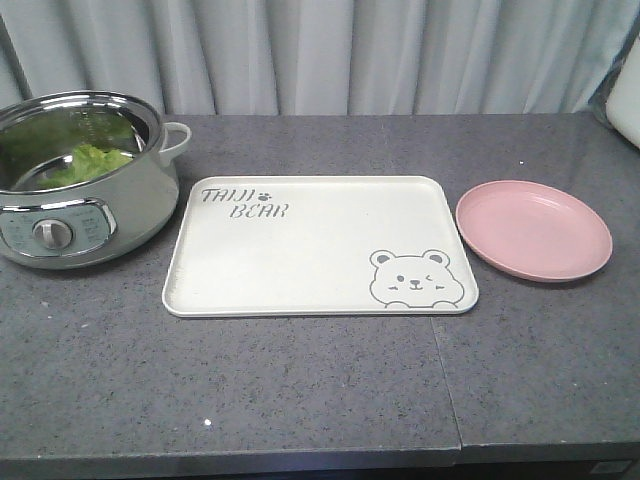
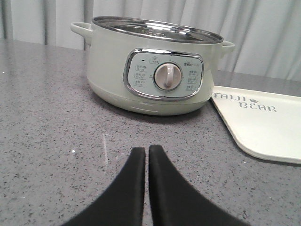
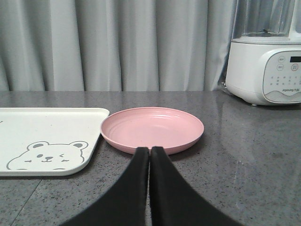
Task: Transfer vegetables to tray and serve
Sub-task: 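Drive closer and stop facing the pot, tray and pink plate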
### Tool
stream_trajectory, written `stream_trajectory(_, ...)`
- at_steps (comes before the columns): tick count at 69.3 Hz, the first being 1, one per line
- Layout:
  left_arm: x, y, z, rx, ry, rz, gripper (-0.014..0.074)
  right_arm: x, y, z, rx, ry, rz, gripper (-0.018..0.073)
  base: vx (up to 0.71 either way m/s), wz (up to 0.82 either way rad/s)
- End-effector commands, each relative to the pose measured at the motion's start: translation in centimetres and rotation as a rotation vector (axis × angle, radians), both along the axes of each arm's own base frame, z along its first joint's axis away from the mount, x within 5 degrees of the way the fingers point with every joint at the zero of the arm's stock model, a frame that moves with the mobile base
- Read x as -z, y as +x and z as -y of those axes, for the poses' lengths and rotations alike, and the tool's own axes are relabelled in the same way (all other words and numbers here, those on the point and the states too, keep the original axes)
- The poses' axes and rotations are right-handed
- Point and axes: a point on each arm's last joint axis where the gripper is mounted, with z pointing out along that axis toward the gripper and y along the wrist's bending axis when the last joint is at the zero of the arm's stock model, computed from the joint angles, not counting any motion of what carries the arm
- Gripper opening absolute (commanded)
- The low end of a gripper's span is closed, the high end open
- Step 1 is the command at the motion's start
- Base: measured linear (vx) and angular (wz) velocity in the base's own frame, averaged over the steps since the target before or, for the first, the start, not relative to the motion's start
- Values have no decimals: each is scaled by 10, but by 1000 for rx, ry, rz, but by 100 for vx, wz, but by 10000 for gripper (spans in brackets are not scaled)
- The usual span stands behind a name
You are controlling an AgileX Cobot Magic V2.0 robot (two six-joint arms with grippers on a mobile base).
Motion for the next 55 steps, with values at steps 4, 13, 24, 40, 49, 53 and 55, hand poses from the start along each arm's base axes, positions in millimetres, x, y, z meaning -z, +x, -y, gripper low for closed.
stream_trajectory(4, 2, 0, 1, 15, -12, 56, -6, -1, 0, -1, -11, -19, 60, -2, 0, 0)
stream_trajectory(13, 2, 0, 1, 14, -12, 52, -6, -1, 0, -1, -11, -19, 60, -2, 0, 0)
stream_trajectory(24, 0, 0, 2, 20, -26, 82, -6, -5, -1, -2, -25, 54, 95, -2, 0, 0)
stream_trajectory(40, -20, -1, 4, 58, -303, 296, -6, -17, -3, -2, -72, 314, 236, -2, 0, 0)
stream_trajectory(49, -35, -5, 4, 88, -316, 458, -6, -21, -4, -3, -85, 326, 283, -2, 0, 0)
stream_trajectory(53, -40, -7, 5, 101, -312, 522, -6, -21, -4, -3, -91, 361, 280, -2, 0, 0)
stream_trajectory(55, -42, -8, 5, 106, -311, 550, -6, -21, -4, -3, -95, 385, 279, -2, 0, 0)
